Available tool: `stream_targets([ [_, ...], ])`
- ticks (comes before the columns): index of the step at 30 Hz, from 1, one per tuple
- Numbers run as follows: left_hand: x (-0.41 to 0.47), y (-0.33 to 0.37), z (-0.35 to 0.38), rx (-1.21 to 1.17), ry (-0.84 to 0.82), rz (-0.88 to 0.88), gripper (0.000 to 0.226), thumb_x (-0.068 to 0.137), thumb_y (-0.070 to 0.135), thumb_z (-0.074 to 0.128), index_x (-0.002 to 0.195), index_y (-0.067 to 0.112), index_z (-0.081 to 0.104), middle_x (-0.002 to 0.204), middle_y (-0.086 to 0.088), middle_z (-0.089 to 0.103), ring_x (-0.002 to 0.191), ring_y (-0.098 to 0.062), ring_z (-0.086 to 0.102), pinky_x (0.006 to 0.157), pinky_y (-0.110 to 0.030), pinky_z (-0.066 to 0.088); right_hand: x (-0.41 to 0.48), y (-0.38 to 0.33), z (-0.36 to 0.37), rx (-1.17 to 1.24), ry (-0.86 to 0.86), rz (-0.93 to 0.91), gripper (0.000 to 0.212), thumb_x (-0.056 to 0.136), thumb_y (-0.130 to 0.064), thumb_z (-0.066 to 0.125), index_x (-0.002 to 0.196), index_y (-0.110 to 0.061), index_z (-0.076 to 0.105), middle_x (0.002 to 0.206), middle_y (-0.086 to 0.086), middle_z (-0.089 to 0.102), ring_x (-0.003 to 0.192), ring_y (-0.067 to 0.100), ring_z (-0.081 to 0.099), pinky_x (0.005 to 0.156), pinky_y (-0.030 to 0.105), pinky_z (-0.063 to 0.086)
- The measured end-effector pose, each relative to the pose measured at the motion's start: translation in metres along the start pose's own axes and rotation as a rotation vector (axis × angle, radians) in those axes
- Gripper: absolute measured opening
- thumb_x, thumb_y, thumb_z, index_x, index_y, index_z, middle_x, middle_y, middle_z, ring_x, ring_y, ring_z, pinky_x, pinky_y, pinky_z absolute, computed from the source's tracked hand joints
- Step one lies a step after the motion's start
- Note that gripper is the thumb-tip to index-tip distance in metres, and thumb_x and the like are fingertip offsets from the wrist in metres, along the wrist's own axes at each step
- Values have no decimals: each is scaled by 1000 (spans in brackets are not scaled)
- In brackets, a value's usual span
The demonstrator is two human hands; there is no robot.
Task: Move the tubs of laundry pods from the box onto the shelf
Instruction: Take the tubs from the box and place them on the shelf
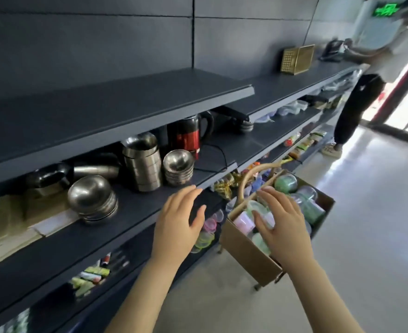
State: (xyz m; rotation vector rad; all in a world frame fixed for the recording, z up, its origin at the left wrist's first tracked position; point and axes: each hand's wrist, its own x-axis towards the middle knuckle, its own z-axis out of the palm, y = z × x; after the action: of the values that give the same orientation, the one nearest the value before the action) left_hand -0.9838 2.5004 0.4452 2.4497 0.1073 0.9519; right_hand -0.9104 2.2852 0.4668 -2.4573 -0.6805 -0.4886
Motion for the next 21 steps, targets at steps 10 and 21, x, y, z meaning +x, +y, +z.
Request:
stream_targets([
  [10, 14, 10, 174, 39, -445, -33, 38, 92, 31, 60, 128, 19, 59, 133, 4, 57, 123, -18, 52, 96, -38, 47, -7, 170, 31, -1, -110, 339, 45, 81, -13, 75, 124, -14, 62, 123, 3, 63, 111, 29, 56, 93, 42, 48],
  [21, 43, -30, 324, 13, -715, -113, 39, 90, 32, 62, 126, 18, 59, 128, 4, 57, 115, -21, 53, 94, -35, 45, 36, 291, 98, 49, -299, 600, 47, 84, -16, 72, 129, -11, 59, 125, 6, 61, 116, 31, 53, 98, 43, 45],
])
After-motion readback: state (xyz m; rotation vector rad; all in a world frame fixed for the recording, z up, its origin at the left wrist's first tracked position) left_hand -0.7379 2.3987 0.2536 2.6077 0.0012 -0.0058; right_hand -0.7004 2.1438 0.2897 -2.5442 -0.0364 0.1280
